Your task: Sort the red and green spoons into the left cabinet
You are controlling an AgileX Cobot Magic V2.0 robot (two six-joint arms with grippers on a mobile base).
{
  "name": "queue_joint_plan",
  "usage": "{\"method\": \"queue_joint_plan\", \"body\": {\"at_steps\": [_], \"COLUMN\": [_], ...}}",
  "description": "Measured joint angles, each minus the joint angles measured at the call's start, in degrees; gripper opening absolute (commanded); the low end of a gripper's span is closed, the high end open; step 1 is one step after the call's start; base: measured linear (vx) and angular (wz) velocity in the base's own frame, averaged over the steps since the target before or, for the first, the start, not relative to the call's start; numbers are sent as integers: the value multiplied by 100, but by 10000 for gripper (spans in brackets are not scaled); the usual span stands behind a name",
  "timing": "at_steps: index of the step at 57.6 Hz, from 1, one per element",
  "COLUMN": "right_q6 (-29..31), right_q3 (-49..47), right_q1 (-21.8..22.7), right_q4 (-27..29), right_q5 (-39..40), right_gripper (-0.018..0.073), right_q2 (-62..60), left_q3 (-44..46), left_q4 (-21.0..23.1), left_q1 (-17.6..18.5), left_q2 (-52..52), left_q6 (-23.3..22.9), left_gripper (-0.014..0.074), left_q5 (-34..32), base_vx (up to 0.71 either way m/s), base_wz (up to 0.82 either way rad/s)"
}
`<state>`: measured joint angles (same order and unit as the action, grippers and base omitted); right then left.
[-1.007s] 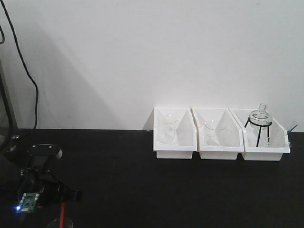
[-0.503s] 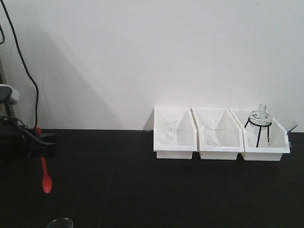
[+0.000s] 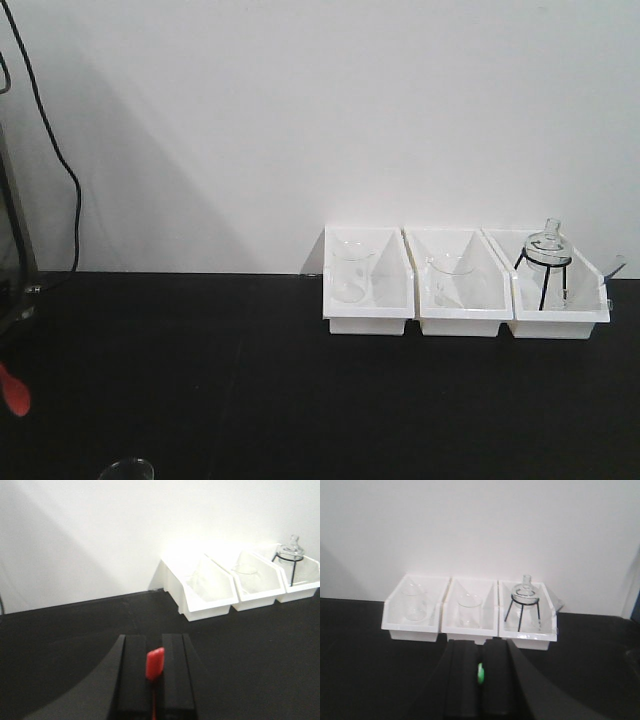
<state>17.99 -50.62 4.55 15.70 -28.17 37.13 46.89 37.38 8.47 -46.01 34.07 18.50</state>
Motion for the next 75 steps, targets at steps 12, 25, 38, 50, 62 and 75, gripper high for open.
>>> {"method": "queue_joint_plan", "body": {"at_steps": [12,25,38,50,62,75], "right_q6": [1123,1926,1991,1998,1998,1998], "right_q3": [327,1324,1493,1493,1493,1493], "right_q1": [0,0,0,0,0,0], "right_q4": [1304,2005,2055,2059,2059,2059], "right_q5": [-119,82,270,261,232,230], "right_gripper": [0,0,0,0,0,0], "right_q2": [-377,-951,-1078,-1078,-1078,-1078], "left_q3": [-860,-1181,-1194,-1194,-1194,-1194], "left_q4": [0,5,9,9,9,9], "left_q1": [0,0,0,0,0,0], "left_q2": [947,1545,1661,1661,1661,1661], "left_q6": [203,207,220,220,220,220], "left_gripper": [-1,-1,-1,-1,-1,-1], "left_q5": [-172,-123,-185,-76,-70,-63], "base_vx": [0,0,0,0,0,0], "base_wz": [0,0,0,0,0,0]}}
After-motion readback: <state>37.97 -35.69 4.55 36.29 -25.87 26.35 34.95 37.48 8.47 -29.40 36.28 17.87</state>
